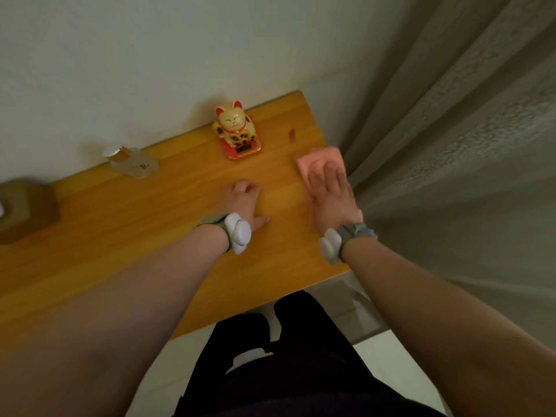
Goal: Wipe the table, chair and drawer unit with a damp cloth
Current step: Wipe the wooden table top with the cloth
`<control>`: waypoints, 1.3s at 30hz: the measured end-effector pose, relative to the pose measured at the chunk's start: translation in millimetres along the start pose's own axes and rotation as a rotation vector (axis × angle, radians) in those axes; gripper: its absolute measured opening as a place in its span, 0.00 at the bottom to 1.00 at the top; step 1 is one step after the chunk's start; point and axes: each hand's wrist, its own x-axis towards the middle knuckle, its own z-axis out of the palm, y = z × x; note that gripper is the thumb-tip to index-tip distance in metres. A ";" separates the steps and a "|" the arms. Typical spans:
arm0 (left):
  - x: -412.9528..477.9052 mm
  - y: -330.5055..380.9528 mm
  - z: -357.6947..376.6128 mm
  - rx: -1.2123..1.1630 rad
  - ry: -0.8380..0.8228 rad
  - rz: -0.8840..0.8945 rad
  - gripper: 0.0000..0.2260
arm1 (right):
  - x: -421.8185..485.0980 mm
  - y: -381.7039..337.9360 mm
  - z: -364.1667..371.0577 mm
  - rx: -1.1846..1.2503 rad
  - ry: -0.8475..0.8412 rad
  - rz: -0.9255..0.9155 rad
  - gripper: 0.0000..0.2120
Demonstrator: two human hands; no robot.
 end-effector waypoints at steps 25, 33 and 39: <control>52.1 -37.8 -87.1 -0.433 0.532 -0.094 0.36 | 68.1 -70.3 -0.2 -0.092 0.017 -0.127 0.32; 73.3 -48.2 -93.0 -0.449 0.489 -0.045 0.38 | 117.9 -48.1 -20.8 -0.037 0.006 0.116 0.39; 79.8 -51.9 -93.8 -0.473 0.464 -0.005 0.28 | 79.3 -67.9 3.3 -0.064 0.068 -0.074 0.31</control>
